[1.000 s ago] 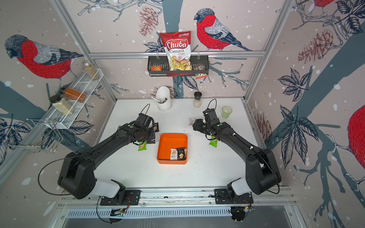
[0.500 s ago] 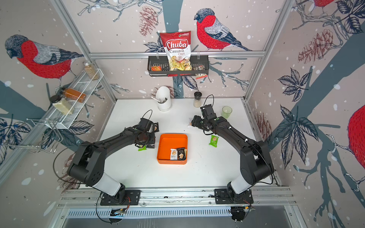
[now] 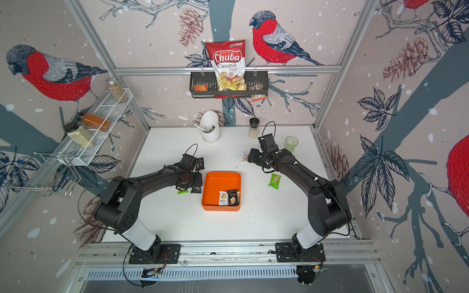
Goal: Take the cookies out of the storage box
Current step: Place the cookie at the center of the board.
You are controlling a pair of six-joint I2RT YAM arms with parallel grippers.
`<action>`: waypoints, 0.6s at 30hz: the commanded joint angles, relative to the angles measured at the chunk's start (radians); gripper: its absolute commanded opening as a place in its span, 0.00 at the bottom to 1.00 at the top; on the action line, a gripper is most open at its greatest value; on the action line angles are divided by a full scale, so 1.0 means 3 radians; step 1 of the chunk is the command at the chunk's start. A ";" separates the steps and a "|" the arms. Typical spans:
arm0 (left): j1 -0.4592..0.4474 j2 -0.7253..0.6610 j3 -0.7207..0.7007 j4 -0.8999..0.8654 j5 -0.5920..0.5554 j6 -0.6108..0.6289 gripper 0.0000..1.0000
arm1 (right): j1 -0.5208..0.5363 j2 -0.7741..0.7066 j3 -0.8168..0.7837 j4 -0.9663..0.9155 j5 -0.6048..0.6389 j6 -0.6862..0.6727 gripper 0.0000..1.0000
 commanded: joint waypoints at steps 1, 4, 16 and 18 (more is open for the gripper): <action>0.0006 -0.0067 0.0039 -0.0089 -0.0115 -0.0008 0.64 | -0.0003 -0.0052 -0.0024 -0.0024 0.0018 -0.0040 0.73; 0.0005 -0.0159 0.0097 -0.0196 -0.0191 -0.0026 0.69 | -0.0012 -0.0088 -0.0038 -0.0023 0.0011 -0.0070 0.73; -0.0113 -0.0768 0.0315 -0.0556 -0.0150 -0.0436 0.69 | -0.0143 -0.0396 -0.0245 0.0030 -0.0150 -0.0184 0.73; -0.0229 -0.0822 0.0338 -0.0591 -0.0140 -0.0514 0.69 | -0.0166 -0.0441 -0.0287 0.0034 -0.0183 -0.0209 0.73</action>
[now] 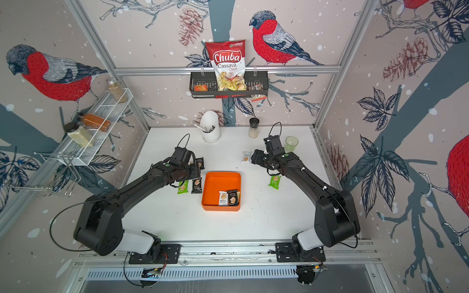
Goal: Take the cookies out of the storage box
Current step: Place the cookie at the center of the board, then pick up the cookie from the storage box.
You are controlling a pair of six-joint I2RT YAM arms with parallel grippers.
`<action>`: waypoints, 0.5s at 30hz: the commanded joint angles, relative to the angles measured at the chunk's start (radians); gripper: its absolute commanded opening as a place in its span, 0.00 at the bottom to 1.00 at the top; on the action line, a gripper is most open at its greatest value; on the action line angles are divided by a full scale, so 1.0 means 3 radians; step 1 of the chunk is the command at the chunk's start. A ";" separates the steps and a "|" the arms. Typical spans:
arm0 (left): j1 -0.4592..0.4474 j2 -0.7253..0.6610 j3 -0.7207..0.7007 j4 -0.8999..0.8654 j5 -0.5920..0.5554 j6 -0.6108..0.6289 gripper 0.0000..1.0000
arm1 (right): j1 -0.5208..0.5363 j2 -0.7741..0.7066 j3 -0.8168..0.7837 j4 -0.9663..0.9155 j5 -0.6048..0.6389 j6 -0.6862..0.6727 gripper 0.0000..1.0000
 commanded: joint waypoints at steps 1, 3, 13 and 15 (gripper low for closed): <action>-0.0164 -0.0079 0.0039 -0.0144 0.0048 -0.0196 0.69 | -0.0036 -0.0080 -0.0063 0.0035 -0.0090 -0.0096 0.73; -0.0304 -0.0100 0.0039 -0.0152 0.0073 -0.0286 0.69 | -0.0062 -0.0125 -0.0114 0.0042 -0.0120 -0.0109 0.73; -0.0933 -0.0060 -0.0069 -0.0039 0.0137 -0.0636 0.69 | -0.0180 -0.0332 -0.0363 0.0114 -0.0233 -0.0110 0.73; -0.1026 0.0013 -0.0054 -0.0054 0.0127 -0.0651 0.69 | -0.0193 -0.0357 -0.0386 0.0112 -0.0249 -0.0115 0.73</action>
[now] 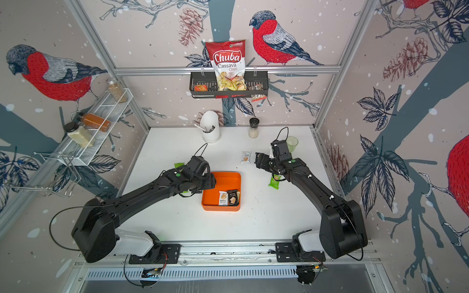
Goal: Take the cookies out of the storage box
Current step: Pick up the cookie from the storage box.
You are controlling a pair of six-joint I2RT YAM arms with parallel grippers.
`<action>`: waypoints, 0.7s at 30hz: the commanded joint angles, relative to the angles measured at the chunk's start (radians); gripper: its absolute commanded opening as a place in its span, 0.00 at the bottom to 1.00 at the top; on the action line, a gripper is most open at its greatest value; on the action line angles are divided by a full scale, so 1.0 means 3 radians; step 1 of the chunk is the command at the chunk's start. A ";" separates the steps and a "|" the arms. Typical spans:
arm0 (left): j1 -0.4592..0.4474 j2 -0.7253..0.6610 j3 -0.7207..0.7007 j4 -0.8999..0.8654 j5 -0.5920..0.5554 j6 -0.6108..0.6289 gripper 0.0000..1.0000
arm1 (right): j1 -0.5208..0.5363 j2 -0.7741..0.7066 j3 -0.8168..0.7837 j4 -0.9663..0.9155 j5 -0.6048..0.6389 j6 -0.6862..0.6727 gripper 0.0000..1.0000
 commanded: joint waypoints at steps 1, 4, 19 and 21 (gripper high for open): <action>-0.0131 0.0096 0.0016 0.0003 0.0001 -0.0104 0.69 | -0.0026 -0.0051 -0.0033 0.0058 -0.0062 -0.0052 0.73; -0.0240 0.0208 0.0051 0.0003 0.0001 -0.0089 0.68 | -0.0051 -0.0088 -0.0057 0.0054 -0.0069 -0.0052 0.73; -0.0474 0.0900 0.0323 -0.0138 0.0049 0.0161 0.66 | -0.0200 -0.0200 -0.0117 -0.0023 -0.0085 -0.0073 0.72; -0.0482 0.0949 0.0352 -0.0134 0.0058 0.0181 0.66 | -0.0209 -0.0204 -0.0117 -0.0031 -0.0085 -0.0070 0.72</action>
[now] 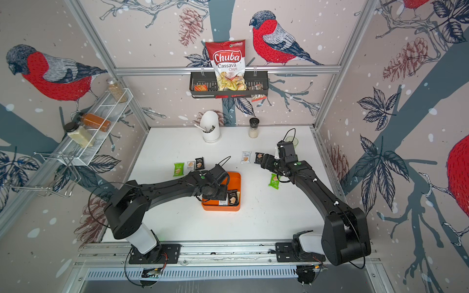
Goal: Take the cookies out of the storage box
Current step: Pick up the cookie from the storage box.
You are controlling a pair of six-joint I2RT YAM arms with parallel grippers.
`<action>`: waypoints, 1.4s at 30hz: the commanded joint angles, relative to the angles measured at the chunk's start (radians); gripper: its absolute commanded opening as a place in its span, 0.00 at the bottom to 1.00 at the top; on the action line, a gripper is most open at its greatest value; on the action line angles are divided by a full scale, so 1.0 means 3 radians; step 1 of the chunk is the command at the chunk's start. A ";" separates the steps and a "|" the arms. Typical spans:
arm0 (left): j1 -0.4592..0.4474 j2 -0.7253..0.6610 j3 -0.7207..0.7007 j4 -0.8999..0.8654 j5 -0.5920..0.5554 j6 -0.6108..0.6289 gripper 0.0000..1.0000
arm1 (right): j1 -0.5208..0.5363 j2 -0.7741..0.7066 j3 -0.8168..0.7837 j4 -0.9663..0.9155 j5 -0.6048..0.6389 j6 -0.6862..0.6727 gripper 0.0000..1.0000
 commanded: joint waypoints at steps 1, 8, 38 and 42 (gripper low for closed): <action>-0.0015 0.0078 0.0062 -0.0036 0.0039 0.0082 0.66 | -0.0014 -0.0023 0.0000 -0.0026 -0.0010 -0.0063 0.72; -0.0053 0.0225 0.0115 -0.0041 0.0076 0.0113 0.66 | -0.0054 -0.0038 -0.0002 -0.0038 0.0008 -0.0071 0.72; -0.0060 0.0561 0.0296 -0.0344 -0.0116 0.0013 0.68 | -0.0089 -0.0065 -0.0060 -0.0013 0.0041 -0.0034 0.72; -0.0060 0.0561 0.0262 -0.0321 -0.0095 -0.0013 0.68 | -0.0085 -0.0083 -0.0068 -0.0016 0.0044 -0.0030 0.72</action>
